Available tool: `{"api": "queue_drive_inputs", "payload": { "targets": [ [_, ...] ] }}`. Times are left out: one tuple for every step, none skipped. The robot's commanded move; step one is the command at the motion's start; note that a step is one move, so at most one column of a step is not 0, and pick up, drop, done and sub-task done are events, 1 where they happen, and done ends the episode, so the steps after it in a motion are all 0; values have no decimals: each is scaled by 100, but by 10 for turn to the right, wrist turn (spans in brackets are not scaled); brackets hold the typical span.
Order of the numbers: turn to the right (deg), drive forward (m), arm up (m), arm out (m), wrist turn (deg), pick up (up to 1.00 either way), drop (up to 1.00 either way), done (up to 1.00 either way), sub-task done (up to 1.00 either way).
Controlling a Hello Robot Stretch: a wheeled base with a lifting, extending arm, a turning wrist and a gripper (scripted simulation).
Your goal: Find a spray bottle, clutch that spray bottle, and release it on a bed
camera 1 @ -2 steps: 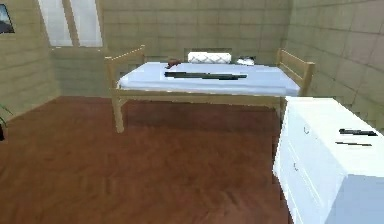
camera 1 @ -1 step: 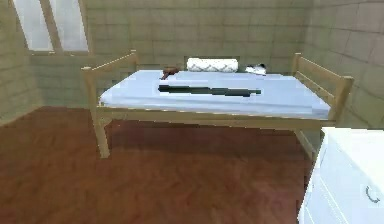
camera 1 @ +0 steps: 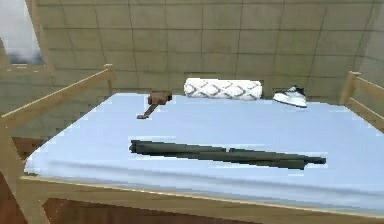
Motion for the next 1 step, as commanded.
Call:
{"api": "queue_drive_inputs", "payload": {
  "targets": [
    [90, 0, 0, 0, 0, 0, 0, 0, 0]
  ]
}}
